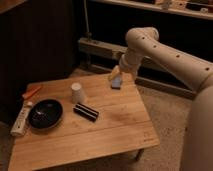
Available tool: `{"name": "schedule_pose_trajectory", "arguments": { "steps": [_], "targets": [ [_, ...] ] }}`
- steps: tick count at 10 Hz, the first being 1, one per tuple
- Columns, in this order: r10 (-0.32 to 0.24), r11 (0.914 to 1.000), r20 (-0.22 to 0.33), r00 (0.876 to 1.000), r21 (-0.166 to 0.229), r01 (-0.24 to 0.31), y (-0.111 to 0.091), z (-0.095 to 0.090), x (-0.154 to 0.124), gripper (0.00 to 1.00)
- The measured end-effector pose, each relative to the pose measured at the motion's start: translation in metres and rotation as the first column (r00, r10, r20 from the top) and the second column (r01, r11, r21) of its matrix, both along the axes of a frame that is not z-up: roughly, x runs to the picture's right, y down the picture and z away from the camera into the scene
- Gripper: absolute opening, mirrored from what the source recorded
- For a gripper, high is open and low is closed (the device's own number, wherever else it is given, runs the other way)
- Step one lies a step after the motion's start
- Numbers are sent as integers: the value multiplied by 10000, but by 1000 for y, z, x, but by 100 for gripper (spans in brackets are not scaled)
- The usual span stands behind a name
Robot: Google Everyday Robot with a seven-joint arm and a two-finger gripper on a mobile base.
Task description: Move the arm in a circular motion
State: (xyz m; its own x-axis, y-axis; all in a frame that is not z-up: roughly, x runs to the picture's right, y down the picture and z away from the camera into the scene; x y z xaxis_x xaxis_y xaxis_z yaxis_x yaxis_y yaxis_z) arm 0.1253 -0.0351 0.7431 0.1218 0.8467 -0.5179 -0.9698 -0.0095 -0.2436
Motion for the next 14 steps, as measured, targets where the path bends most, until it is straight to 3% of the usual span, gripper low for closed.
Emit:
{"name": "schedule_pose_trajectory", "arguments": {
  "steps": [3,6,8,9,11,13,14],
  "targets": [
    [3,9970,135,9999,-775,7,61,-36,27,80],
    [-579,9898,1127,9919,-1227,717,113,-81,-4,80],
    [-1090,9795,2046,9728,-1445,1401,138,-109,-53,80],
    [-1381,9726,2569,9565,-1471,1800,146,-119,-83,80],
    [-2044,9562,3779,9030,-1204,2668,145,-132,-147,80],
    [-2850,9354,4682,8364,-547,3494,128,-135,-209,80],
    [-3080,9311,4836,8193,-236,3639,116,-133,-232,80]
  ]
}}
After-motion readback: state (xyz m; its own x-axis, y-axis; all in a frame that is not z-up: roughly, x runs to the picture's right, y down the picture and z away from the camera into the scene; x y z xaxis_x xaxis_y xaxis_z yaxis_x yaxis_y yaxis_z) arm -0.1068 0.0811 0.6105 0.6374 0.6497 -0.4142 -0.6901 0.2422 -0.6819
